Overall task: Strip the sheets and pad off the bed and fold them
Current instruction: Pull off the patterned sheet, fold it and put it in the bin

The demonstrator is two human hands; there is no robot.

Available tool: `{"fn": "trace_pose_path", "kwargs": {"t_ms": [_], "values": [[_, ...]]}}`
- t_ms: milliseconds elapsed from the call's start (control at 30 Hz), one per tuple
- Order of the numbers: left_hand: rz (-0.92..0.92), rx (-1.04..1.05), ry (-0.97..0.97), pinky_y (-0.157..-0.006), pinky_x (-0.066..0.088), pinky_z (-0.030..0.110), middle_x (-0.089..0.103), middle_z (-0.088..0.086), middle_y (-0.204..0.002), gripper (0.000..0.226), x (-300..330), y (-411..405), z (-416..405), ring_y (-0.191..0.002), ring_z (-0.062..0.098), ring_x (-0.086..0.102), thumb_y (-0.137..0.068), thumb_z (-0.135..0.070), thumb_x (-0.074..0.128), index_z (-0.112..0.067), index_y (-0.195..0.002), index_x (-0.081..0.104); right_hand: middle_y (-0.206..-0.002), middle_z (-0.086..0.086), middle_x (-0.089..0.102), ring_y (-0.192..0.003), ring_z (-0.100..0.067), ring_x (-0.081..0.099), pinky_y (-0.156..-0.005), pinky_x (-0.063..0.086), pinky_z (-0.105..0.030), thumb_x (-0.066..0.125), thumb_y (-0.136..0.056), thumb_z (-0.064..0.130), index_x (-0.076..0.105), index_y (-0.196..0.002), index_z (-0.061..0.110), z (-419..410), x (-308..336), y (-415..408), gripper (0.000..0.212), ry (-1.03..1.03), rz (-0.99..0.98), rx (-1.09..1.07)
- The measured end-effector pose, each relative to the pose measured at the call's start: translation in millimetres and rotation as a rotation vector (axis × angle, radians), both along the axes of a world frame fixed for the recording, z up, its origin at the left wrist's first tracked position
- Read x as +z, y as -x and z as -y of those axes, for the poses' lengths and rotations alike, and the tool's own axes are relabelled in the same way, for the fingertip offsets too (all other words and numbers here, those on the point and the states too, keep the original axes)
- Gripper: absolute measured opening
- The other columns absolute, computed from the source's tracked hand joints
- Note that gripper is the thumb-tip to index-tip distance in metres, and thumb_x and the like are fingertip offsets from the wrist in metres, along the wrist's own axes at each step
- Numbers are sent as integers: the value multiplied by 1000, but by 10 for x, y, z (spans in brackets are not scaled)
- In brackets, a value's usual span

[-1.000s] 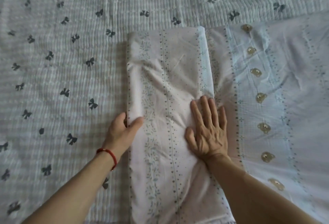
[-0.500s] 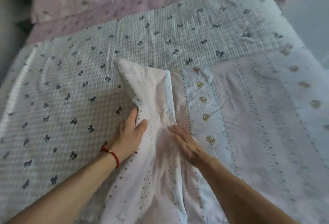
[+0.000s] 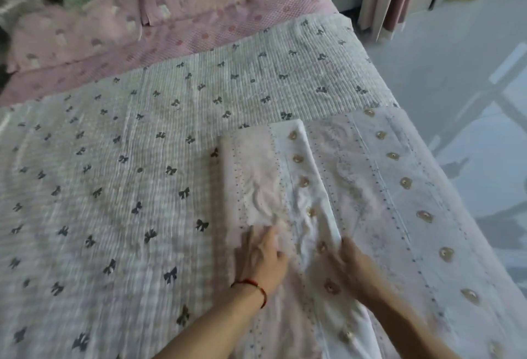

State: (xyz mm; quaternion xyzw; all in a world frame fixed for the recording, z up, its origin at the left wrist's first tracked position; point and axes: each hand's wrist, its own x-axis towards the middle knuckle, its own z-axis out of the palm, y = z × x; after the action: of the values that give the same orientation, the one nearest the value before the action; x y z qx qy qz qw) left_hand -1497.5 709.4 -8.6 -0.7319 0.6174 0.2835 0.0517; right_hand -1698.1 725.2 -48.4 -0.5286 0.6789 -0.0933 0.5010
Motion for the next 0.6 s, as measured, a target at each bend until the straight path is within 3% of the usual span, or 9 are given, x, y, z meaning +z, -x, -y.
{"fn": "trace_pose_path", "kwargs": {"t_ms": [100, 200, 267, 333, 400, 433, 500, 533, 600], "values": [[80, 151, -7, -101, 47, 37, 26, 4, -147, 57, -241, -385, -310, -127, 24, 42, -96, -28, 51, -44, -146, 28, -93, -7, 54, -76, -30, 53, -61, 37, -35, 49, -101, 46, 30, -103, 20, -117, -82, -166, 32, 65, -234, 45], [-158, 395, -60, -87, 53, 30, 32, 3, -149, 69, -318, -659, -494, -109, 21, 56, -99, -28, 56, -41, -154, 17, -91, -4, 56, -75, -30, 54, -59, 36, -36, 47, -102, 42, 27, -101, 24, -257, -55, -257, 27, 187, -307, -25], [-258, 458, -79, -99, 47, 32, 37, 3, -154, 81, -318, -752, -493, -122, 22, 53, -95, -26, 66, -36, -157, 14, -100, -2, 56, -80, -28, 57, -63, 45, -37, 46, -102, 39, 30, -119, 25, -338, -43, -272, 27, 206, -370, -45], [-293, 447, -118, -104, 46, 35, 35, 3, -159, 96, -332, -833, -441, -135, 26, 48, -90, -22, 72, -38, -158, 5, -127, -10, 51, -102, -31, 57, -78, 52, -41, 51, -96, 21, 20, -150, 20, -411, -62, -376, 62, 246, -492, -36], [-316, 375, -151, -92, 56, 36, 28, 3, -163, 112, -299, -889, -317, -125, 29, 57, -86, -18, 74, -46, -155, -9, -157, -18, 29, -134, -39, 40, -102, 44, -53, 67, -75, 9, 15, -162, 22, -333, -43, -600, 102, 356, -535, 51], [-320, 331, -172, -79, 59, 35, 24, 4, -164, 119, -268, -912, -256, -112, 28, 65, -84, -16, 76, -50, -152, -15, -166, -17, 14, -149, -40, 23, -113, 29, -62, 72, -71, 15, 16, -162, 27, -264, -27, -732, 108, 407, -534, 114], [-284, 244, -219, -67, 61, 35, 17, 8, -166, 127, -232, -960, -146, -93, 22, 69, -82, -14, 77, -52, -150, -23, -169, -12, -13, -155, -36, -15, -117, -7, -69, 62, -83, 45, 6, -162, 36, -121, -70, -966, 97, 453, -485, 228], [-276, 206, -223, -69, 61, 35, 14, 8, -167, 128, -226, -983, -119, -91, 16, 66, -82, -13, 77, -52, -149, -25, -167, -11, -23, -152, -35, -26, -115, -17, -69, 46, -89, 59, -1, -161, 38, -73, -153, -1052, 89, 428, -460, 256], [-284, 128, -240, -64, 60, 31, 13, 9, -167, 128, -204, -1011, -109, -75, 5, 61, -84, -8, 73, -58, -145, -27, -166, -11, -24, -149, -37, -30, -112, -21, -70, 26, -92, 74, -6, -161, 36, -79, -285, -1144, 85, 391, -485, 293]]}}
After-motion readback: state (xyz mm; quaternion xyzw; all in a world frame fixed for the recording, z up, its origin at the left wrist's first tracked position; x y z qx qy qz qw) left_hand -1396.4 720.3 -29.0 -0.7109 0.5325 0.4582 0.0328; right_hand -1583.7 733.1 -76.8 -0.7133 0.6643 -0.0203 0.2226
